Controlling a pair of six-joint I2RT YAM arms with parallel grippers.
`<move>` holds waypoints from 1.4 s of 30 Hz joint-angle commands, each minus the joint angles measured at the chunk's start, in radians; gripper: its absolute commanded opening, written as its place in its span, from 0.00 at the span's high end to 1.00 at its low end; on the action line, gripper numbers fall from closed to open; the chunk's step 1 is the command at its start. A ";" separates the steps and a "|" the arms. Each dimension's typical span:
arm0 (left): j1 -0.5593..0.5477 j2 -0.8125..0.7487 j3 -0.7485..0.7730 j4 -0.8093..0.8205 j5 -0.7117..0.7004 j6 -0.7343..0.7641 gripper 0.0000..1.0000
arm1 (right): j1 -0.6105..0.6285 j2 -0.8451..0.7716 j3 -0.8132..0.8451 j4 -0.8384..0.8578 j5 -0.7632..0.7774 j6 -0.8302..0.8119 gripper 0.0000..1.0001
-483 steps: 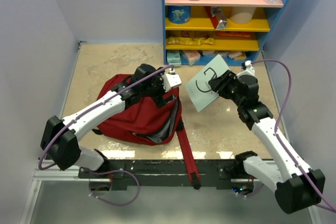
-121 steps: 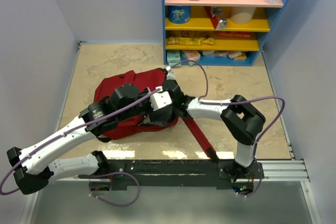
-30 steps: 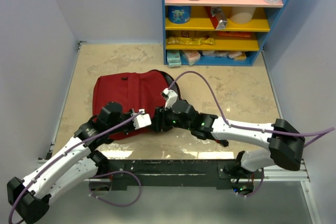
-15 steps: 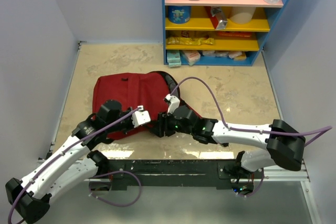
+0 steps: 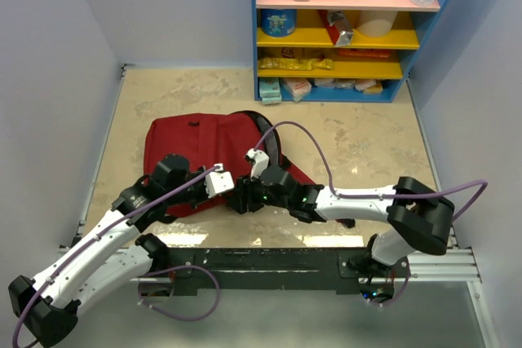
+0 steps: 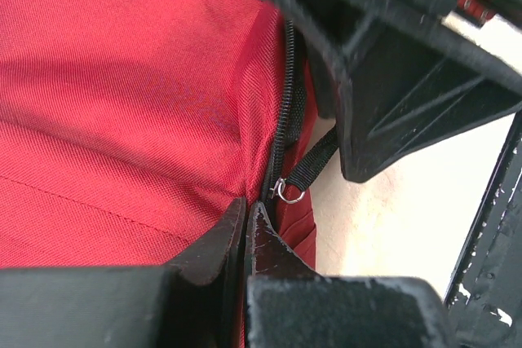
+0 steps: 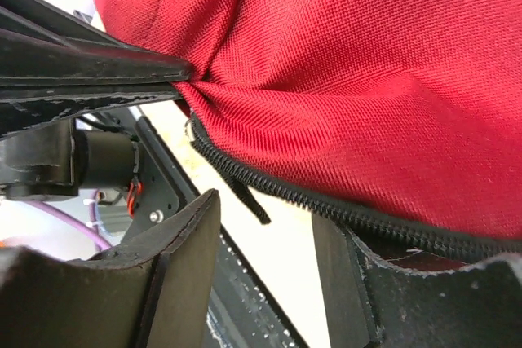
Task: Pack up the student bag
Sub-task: Zip the student bag at the center of the board.
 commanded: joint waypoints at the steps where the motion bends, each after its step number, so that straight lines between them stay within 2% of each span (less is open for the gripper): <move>1: 0.003 0.001 0.047 0.007 0.042 -0.022 1.00 | 0.004 0.013 0.036 0.117 -0.015 -0.043 0.49; 11: 0.001 0.025 0.045 0.011 0.051 -0.022 1.00 | 0.005 0.000 0.008 0.221 -0.018 -0.043 0.56; 14: 0.003 0.029 0.047 0.011 0.051 -0.022 1.00 | 0.007 0.031 0.008 0.256 -0.035 -0.031 0.60; 18: 0.003 0.030 0.050 0.010 0.051 -0.022 1.00 | 0.025 0.051 0.013 0.281 -0.042 -0.017 0.73; 21: 0.001 0.032 0.054 0.011 0.051 -0.025 1.00 | 0.030 0.046 0.011 0.266 -0.044 -0.013 0.74; 30: 0.001 0.033 0.065 0.008 0.058 -0.026 1.00 | 0.037 0.046 -0.023 0.272 -0.013 0.009 0.71; 33: 0.001 0.032 0.070 0.004 0.061 -0.025 1.00 | 0.039 0.045 -0.035 0.280 0.004 0.024 0.63; 42: 0.001 0.032 0.080 0.000 0.070 -0.023 1.00 | 0.056 0.059 -0.073 0.347 0.048 0.044 0.54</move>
